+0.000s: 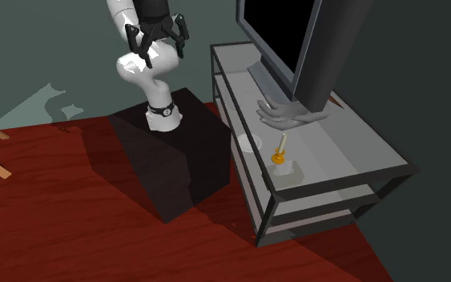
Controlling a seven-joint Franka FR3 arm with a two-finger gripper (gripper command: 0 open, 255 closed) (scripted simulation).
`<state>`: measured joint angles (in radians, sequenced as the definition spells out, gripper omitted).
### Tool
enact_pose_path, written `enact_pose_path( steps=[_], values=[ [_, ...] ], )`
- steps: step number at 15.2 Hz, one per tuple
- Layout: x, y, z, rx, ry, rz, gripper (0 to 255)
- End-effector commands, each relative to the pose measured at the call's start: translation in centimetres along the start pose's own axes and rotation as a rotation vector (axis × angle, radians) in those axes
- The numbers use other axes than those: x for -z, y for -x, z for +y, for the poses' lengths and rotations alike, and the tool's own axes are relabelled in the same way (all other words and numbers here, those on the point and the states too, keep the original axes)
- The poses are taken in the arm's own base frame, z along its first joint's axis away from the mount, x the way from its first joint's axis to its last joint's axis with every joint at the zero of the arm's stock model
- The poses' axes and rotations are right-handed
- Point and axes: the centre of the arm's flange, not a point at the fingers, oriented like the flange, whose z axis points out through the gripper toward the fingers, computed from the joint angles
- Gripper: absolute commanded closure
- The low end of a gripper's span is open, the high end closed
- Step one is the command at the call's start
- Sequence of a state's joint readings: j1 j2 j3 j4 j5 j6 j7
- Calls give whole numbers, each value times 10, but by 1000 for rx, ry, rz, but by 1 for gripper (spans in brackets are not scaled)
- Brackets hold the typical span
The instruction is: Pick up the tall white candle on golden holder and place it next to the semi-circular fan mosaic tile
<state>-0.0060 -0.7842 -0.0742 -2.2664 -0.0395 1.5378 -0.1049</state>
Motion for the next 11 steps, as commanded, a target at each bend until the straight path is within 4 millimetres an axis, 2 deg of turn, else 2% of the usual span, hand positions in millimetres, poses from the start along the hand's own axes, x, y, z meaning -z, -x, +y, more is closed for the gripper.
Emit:
enact_pose_path(
  steps=[1,11],
  values=[
    [0,0,0,0,0,0,0],
    [-74,-96,-80,-38,11,-124,0]
  ],
)
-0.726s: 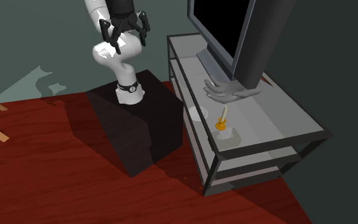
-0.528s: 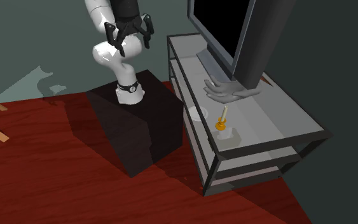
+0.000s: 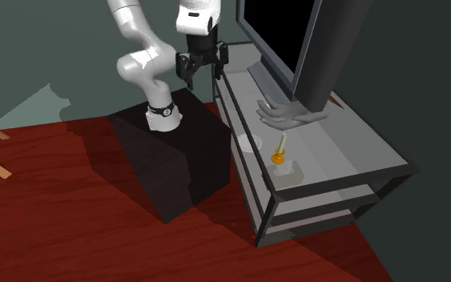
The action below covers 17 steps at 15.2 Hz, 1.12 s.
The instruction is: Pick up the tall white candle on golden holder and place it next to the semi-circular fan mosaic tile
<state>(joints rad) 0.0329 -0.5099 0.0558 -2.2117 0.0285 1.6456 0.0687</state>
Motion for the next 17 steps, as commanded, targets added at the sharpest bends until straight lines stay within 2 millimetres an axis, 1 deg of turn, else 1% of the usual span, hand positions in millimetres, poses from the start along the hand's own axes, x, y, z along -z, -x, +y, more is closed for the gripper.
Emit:
enact_pose_path(
  steps=[1,9,17],
  values=[
    [-15,-20,-14,-8,2,-25,0],
    [-75,-97,-78,-39,11,-125,0],
    [-143,-168,-139,-69,20,-224,0]
  ],
)
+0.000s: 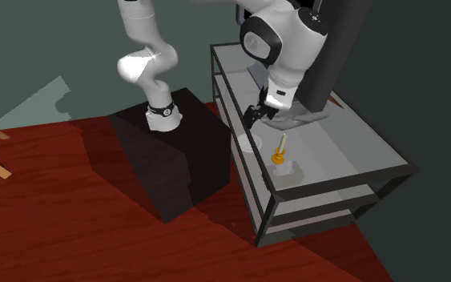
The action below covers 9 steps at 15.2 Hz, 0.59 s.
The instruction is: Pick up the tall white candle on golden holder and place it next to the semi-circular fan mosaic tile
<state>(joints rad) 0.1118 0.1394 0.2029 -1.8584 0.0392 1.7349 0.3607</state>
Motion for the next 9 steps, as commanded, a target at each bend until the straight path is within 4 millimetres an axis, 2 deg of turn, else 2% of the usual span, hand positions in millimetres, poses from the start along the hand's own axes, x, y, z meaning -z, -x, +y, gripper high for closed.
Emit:
enact_pose_path(
  steps=[1,9],
  values=[
    [-14,-21,-15,-9,2,-26,0],
    [-75,-97,-79,-39,11,-125,0]
  ],
)
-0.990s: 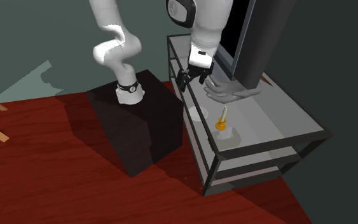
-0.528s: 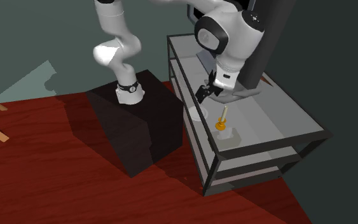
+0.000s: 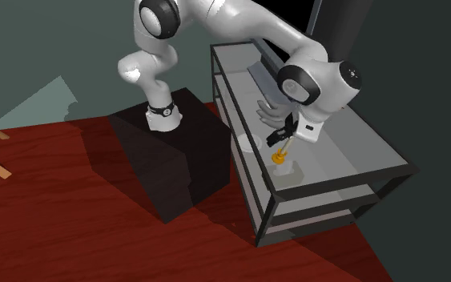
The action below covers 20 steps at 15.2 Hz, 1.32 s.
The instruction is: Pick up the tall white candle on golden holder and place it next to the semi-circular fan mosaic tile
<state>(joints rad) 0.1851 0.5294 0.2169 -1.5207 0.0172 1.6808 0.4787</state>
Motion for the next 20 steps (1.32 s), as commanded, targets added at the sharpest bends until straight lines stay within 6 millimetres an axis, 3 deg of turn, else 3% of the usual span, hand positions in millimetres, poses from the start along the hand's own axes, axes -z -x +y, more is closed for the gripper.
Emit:
enact_pose_path(
  steps=[1,3,11,19,20],
  values=[
    [-13,-21,-17,-9,3,-27,0],
    [-27,-40,-33,-16,5,-51,0],
    [-67,-38,-33,-16,5,-51,0],
    [-67,-38,-33,-16,5,-51,0],
    [-59,-40,-36,-15,6,-51,255]
  ],
)
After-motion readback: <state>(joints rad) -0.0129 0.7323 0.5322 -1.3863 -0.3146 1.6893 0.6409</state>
